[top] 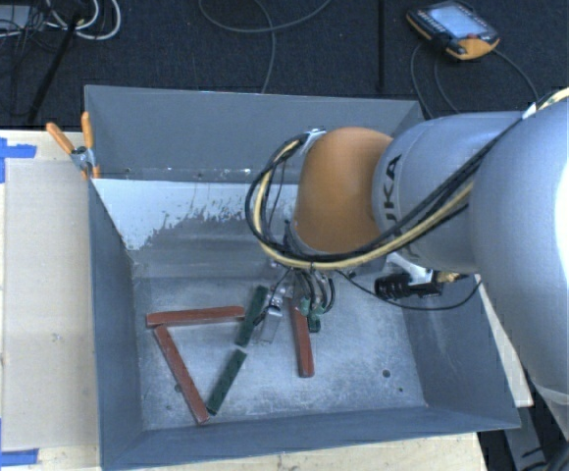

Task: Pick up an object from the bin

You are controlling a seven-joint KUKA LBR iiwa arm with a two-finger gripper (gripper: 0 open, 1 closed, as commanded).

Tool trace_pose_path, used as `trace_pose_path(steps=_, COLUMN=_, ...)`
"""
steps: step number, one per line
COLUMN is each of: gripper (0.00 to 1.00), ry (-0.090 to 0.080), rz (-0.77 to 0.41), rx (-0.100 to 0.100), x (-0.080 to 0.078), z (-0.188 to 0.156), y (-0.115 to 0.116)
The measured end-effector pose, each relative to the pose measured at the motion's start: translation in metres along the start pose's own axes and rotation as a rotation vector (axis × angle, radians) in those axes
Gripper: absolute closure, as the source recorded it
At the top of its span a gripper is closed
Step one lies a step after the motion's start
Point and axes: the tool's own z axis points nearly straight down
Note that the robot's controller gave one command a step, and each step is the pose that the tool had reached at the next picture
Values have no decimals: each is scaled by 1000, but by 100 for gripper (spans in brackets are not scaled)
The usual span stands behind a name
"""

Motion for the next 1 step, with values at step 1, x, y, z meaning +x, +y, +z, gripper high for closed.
trace_pose_path(steps=1, gripper=0, ry=4, rz=87, rx=3, x=17, z=54, y=40)
